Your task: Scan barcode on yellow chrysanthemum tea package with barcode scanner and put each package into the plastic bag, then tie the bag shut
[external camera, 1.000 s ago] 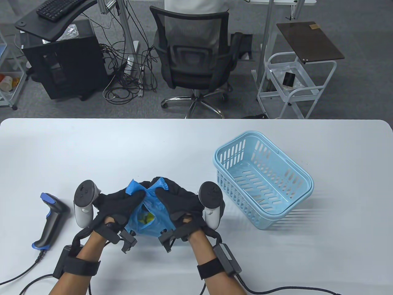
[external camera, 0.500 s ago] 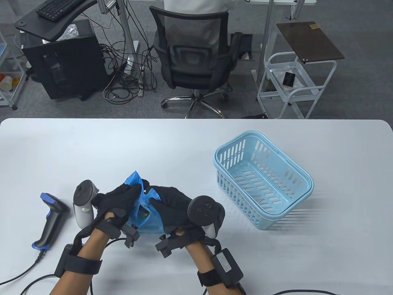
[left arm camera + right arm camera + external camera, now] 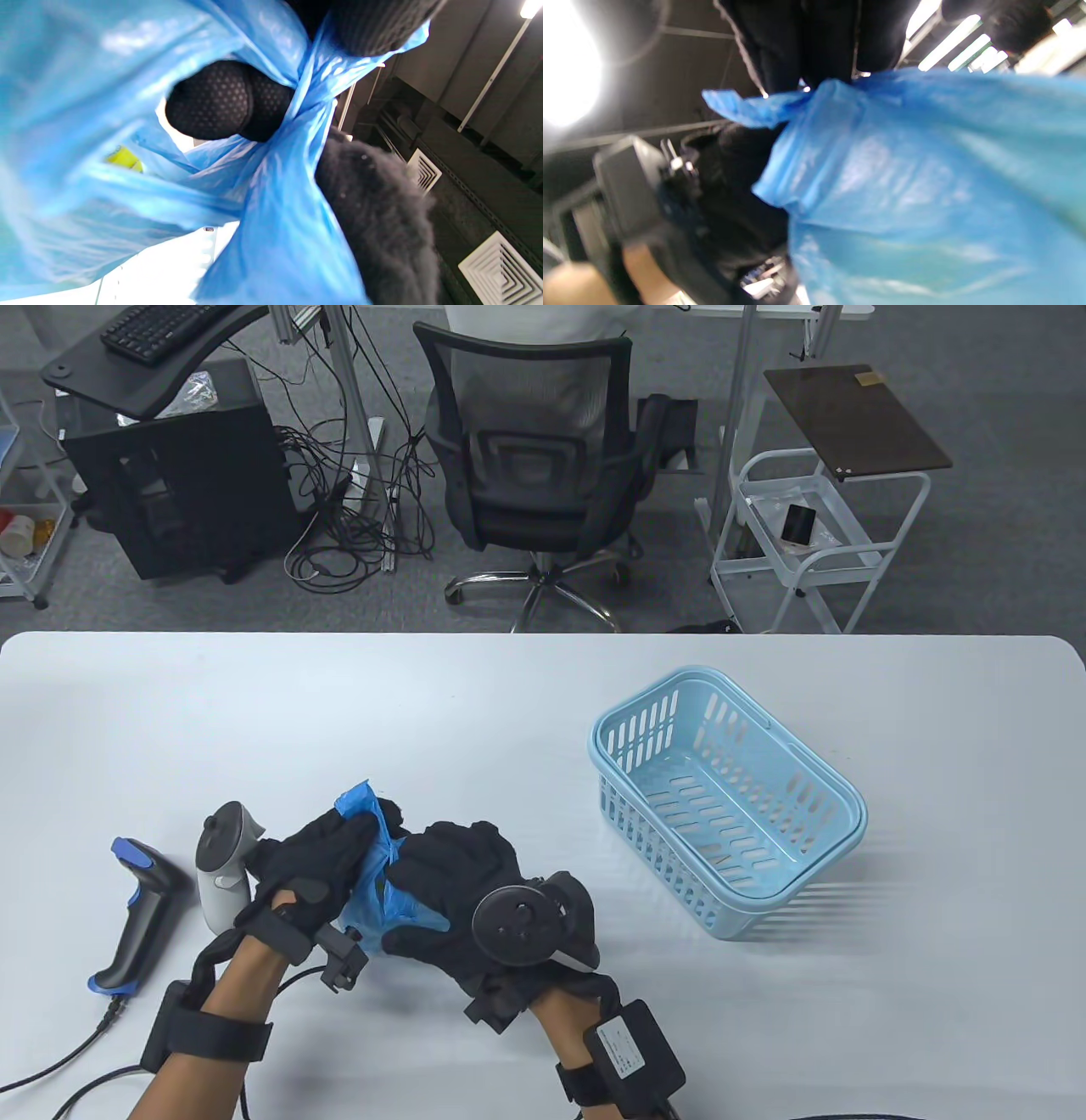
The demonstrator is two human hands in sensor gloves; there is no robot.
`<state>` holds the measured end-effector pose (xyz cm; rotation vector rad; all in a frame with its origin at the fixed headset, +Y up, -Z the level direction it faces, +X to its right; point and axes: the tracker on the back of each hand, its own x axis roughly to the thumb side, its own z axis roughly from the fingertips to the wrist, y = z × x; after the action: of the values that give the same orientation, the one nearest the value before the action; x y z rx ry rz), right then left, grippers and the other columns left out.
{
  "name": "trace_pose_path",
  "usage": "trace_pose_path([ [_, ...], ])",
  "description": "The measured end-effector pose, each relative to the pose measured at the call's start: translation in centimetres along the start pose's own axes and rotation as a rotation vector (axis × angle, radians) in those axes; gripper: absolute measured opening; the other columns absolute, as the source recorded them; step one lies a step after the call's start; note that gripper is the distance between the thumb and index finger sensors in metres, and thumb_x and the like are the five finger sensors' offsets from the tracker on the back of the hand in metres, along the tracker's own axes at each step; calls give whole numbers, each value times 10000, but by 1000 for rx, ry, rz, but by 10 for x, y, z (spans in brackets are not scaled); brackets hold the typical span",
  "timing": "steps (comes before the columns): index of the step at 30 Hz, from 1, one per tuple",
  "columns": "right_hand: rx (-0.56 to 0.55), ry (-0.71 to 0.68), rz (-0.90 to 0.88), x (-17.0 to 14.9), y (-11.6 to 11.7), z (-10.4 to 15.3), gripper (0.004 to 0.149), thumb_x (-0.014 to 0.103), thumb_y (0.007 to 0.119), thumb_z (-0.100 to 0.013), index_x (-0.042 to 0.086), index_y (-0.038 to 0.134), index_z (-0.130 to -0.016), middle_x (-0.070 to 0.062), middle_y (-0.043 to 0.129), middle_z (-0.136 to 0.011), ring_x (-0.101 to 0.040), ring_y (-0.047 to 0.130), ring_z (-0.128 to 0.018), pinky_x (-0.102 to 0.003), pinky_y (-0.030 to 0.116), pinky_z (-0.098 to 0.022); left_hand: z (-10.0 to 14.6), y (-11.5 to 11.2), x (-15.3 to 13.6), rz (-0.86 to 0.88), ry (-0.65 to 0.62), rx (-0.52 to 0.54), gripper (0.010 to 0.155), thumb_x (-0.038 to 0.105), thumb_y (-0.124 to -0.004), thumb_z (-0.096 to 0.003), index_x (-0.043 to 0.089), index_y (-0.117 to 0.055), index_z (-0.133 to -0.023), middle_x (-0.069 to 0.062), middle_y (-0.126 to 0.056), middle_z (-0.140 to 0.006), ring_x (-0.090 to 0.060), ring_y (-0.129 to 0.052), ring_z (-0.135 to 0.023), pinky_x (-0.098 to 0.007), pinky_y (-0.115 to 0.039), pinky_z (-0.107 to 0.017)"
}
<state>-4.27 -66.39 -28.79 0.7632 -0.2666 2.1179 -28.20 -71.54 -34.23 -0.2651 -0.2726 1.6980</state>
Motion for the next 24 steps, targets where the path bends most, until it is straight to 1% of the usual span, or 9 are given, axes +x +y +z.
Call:
trace_pose_path([
  [2, -47, 53, -13, -4, -1, -1, 438, 467, 747, -421, 279, 822, -810, 8, 841, -893, -312, 779, -886, -648, 529, -734, 0, 0, 0, 5, -7, -12, 455, 450, -749, -468, 217, -812, -854, -31, -997, -768, -305, -1056, -591, -568, -717, -643],
  [4, -47, 60, 4, -6, 0, -2, 391, 412, 780, -423, 299, 818, -796, 18, 847, -868, -296, 804, -853, -640, 542, -730, 0, -2, 1, 12, -9, -20, 457, 446, -753, -467, 213, -811, -856, -36, -984, -783, -313, -1043, -608, -578, -704, -648],
  [7, -119, 86, 65, -4, 2, -3, 376, 379, 855, -391, 313, 831, -760, 26, 878, -807, -276, 853, -789, -621, 578, -718, 1, -3, 4, -25, -34, -46, 454, 446, -758, -468, 218, -809, -857, -33, -964, -810, -313, -1030, -634, -585, -693, -655],
  [9, -153, 102, 103, -3, 4, -4, 428, 367, 905, -363, 328, 778, -770, 39, 867, -780, -257, 860, -766, -607, 596, -711, 1, -4, 6, -45, -50, -55, 453, 438, -766, -467, 216, -807, -860, -32, -956, -823, -314, -1022, -649, -590, -684, -661],
  [12, -216, 122, 242, -4, 9, -5, 683, 416, 945, -315, 278, 604, -891, 85, 845, -721, -221, 879, -724, -575, 642, -692, 3, -9, 10, -118, -78, -74, 457, 426, -775, -469, 225, -788, -878, -21, -934, -853, -320, -1002, -683, -599, -665, -672],
  [14, -205, 127, 314, -8, 10, -7, 810, 437, 948, -305, 232, 523, -963, 98, 835, -715, -221, 879, -725, -571, 649, -688, 4, -12, 11, -163, -90, -96, 456, 423, -781, -467, 229, -789, -879, -11, -927, -869, -322, -992, -704, -603, -659, -676],
  [19, -125, 158, 322, -18, 13, -7, 755, 471, 947, -299, 285, 610, -949, 16, 799, -915, -316, 811, -861, -608, 603, -704, 7, -19, 16, -278, -118, -164, 446, 418, -798, -463, 248, -807, -875, 21, -927, -893, -337, -937, -794, -620, -629, -691],
  [22, -141, 147, 375, -18, 15, -11, 618, 451, 960, -291, 277, 750, -846, 92, 957, -688, -206, 981, -683, -572, 665, -687, 9, -23, 21, -338, -142, -198, 440, 408, -817, -457, 264, -825, -873, 21, -918, -911, -345, -858, -882, -637, -591, -705],
  [24, -167, 150, 407, -16, 16, -14, 575, 451, 959, -293, 257, 785, -805, 119, 967, -569, -167, 1010, -570, -550, 699, -669, 13, -26, 24, -357, -178, -187, 441, 399, -827, -454, 259, -843, -871, -7, -897, -937, -359, -815, -917, -648, -566, -715],
])
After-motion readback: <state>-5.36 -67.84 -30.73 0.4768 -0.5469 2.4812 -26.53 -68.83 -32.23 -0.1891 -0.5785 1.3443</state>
